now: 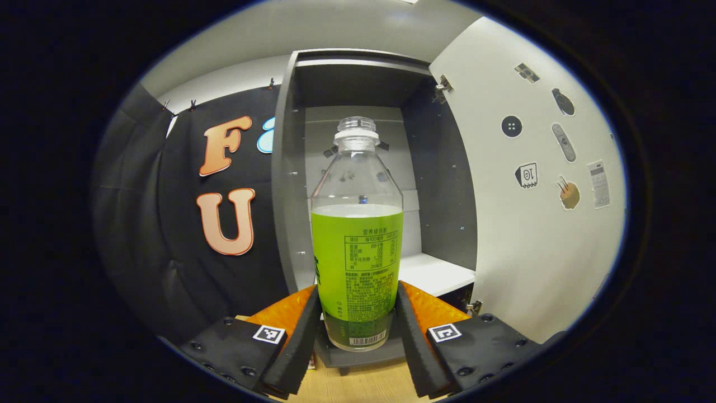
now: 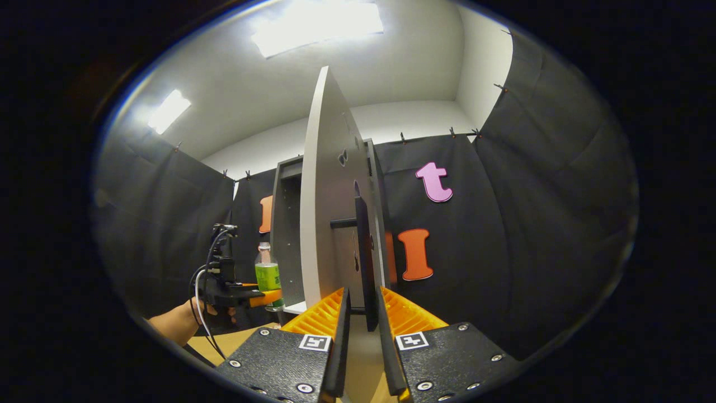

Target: Open the cabinet door with the right hand, grasp the bottle in the cabinet with the left hand and place it on the coaster, then close the cabinet door with the right hand.

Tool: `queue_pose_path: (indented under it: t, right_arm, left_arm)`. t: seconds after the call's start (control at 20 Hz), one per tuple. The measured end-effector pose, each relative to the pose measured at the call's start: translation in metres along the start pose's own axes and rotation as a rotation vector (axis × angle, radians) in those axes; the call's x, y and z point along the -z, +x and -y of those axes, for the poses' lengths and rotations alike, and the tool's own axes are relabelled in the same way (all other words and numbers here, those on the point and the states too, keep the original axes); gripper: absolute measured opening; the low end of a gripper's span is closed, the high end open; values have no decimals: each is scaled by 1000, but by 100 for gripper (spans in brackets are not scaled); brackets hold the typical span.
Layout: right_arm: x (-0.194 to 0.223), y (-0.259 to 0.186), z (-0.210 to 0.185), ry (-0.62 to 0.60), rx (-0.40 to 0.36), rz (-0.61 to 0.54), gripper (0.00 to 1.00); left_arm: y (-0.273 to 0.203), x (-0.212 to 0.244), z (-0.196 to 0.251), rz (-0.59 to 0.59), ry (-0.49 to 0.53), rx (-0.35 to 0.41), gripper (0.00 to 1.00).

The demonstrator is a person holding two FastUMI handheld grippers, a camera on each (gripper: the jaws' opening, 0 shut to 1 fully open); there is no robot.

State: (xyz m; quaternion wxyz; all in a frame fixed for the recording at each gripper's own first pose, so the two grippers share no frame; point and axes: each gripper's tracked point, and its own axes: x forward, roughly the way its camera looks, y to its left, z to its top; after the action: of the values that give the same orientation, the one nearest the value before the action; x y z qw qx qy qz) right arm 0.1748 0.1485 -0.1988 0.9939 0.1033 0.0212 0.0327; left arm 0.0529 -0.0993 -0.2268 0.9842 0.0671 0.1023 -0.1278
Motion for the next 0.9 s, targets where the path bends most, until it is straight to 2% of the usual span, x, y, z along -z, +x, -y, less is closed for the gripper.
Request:
queue_pose_path:
  t: [0.15,0.4,0.9]
  right_arm:
    - [3,-1,0,8,14,0,32]
    - [2,0,9,-14,47,10,47]
    - [1,1,9,15,76,13,63]
  left_arm:
    - [-25,10,-26,-7,1,-40,78]
    - [-60,22,-57,-10,23,-79,78]
    - [-108,40,-66,39,33,-78,78]
